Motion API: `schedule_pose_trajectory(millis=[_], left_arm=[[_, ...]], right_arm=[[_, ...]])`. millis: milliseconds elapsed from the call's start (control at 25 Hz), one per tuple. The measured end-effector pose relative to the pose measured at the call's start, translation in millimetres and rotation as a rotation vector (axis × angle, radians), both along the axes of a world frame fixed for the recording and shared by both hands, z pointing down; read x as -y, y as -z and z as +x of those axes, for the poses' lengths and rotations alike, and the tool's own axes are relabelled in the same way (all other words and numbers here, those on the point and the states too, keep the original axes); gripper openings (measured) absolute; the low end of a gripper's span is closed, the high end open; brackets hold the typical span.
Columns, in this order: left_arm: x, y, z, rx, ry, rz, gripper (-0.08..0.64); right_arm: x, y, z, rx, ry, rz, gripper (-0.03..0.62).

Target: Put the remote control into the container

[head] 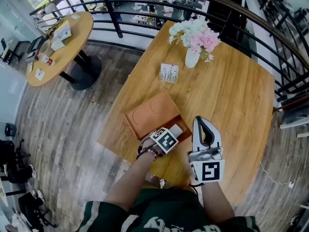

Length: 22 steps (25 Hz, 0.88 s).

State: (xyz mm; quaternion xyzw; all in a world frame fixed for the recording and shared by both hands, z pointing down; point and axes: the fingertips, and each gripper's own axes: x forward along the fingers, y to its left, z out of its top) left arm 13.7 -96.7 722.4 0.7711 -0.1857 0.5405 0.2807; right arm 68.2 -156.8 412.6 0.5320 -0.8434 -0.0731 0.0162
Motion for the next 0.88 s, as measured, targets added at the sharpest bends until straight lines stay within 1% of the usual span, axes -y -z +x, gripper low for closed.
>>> schedule_pose_trajectory(millis=[160, 400, 640, 880], left_arm=[[-3.0, -1.7, 1.3, 0.007, -0.037, -0.007, 0.261], [-2.8, -1.0, 1.0, -0.004, -0.036, 0.0, 0.264], [-3.8, 3.1, 0.3, -0.021, -0.022, -0.016, 0.262], [-4.9, 12.0, -1.2, -0.034, -0.034, 0.005, 0.261]], right_arm=[[-1.6, 3.5, -0.8, -0.004, -0.001, 0.008, 0.015], [-2.2, 9.3, 4.4, 0.005, -0.021, 0.013, 0.015], [-7.1, 17.0, 9.7, -0.023, -0.026, 0.022, 0.015], [-14.1, 29.9, 6.0, -0.026, -0.019, 0.048, 0.015]])
